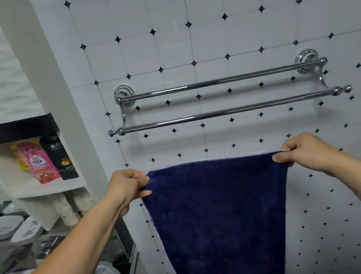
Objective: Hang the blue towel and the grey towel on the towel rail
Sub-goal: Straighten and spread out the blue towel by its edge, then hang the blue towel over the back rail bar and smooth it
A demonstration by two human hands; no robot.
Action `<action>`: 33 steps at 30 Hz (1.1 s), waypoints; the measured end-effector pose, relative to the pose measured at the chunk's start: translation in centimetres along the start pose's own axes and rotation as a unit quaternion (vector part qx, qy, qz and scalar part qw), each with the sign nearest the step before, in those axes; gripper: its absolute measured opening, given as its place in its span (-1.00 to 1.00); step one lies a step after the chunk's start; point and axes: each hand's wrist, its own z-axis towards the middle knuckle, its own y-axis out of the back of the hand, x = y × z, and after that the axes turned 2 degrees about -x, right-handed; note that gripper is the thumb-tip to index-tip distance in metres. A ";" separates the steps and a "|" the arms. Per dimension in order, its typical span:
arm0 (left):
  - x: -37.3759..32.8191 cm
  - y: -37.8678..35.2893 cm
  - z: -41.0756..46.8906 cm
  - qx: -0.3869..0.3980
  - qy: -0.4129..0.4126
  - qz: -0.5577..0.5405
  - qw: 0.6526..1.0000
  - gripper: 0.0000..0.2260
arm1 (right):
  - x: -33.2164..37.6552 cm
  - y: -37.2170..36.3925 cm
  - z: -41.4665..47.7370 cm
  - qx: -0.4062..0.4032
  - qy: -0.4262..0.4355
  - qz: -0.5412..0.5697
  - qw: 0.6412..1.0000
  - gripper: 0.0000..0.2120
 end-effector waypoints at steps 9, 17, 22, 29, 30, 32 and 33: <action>-1.3 -0.7 4.6 -0.052 -0.012 -0.033 0.998 -0.95 | 0.9 -2.1 4.2 -0.014 -0.110 0.218 0.970 -0.79; -2.3 -3.0 9.3 -0.048 -0.097 -0.021 0.994 -0.89 | 3.2 -5.2 9.1 -0.054 -0.187 0.467 0.863 -0.84; -4.6 -4.7 11.5 0.004 -0.095 -0.177 0.980 -0.87 | 4.0 -5.3 12.5 -0.162 -0.158 0.581 0.782 -0.80; -7.7 -6.9 14.5 0.045 -0.119 -0.396 0.909 -0.89 | 5.6 -3.7 17.5 -0.184 -0.047 0.726 0.661 -0.80; -8.3 -7.2 14.8 0.046 -0.136 -0.413 0.900 -0.93 | 5.8 -3.5 18.1 -0.183 -0.028 0.734 0.653 -0.86; -9.5 -8.0 15.1 0.048 -0.168 -0.450 0.876 -0.90 | 6.7 -2.8 19.1 -0.172 0.020 0.754 0.634 -0.86; -10.1 -8.4 15.2 0.054 -0.178 -0.475 0.860 -0.85 | 7.2 -2.4 19.6 -0.159 0.042 0.767 0.620 -0.83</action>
